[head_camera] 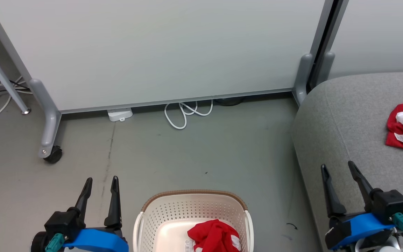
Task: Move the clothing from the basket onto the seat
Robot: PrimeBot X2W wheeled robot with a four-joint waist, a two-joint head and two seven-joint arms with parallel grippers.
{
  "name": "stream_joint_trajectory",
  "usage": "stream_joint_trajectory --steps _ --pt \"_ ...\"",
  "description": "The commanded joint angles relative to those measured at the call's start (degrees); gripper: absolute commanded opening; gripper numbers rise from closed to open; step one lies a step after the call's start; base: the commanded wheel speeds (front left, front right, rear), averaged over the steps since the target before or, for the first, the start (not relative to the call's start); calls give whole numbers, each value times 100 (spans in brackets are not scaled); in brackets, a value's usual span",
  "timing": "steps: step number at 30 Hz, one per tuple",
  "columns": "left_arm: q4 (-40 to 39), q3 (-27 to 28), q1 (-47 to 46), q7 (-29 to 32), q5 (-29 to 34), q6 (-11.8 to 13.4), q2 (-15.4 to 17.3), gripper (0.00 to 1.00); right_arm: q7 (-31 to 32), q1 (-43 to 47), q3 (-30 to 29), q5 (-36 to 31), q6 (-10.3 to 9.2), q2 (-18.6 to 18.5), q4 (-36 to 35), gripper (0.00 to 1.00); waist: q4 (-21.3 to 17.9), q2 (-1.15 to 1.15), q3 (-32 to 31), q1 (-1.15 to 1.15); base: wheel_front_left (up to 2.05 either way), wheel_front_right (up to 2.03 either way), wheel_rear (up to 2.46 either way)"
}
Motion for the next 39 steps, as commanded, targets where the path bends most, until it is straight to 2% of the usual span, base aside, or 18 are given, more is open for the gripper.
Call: stream_joint_trajectory --steps 1,12,19,30,39 --pt "-16 0 -33 -15 13 -5 10 100 6 41 7 20 1 4 -28 100 -4 -1 3 0 0 0 0" --pt "-6 -30 -60 -15 -20 -5 30 100 -1 -12 43 44 2 4 -39 100 -40 -1 59 0 0 0 0" --pt "125 -114 -175 -15 -13 -5 54 100 -14 -179 207 63 1 4 -121 100 -311 -1 353 0 0 0 0" --pt "837 -737 -955 -15 -87 -5 258 100 -133 -776 557 145 1 3 -337 100 -1037 -1 1579 0 0 0 0" --pt "1845 -1358 -1865 -15 -226 -4 516 100 -354 -1400 851 297 2 6 -407 100 -1618 -1 2750 0 0 0 0"
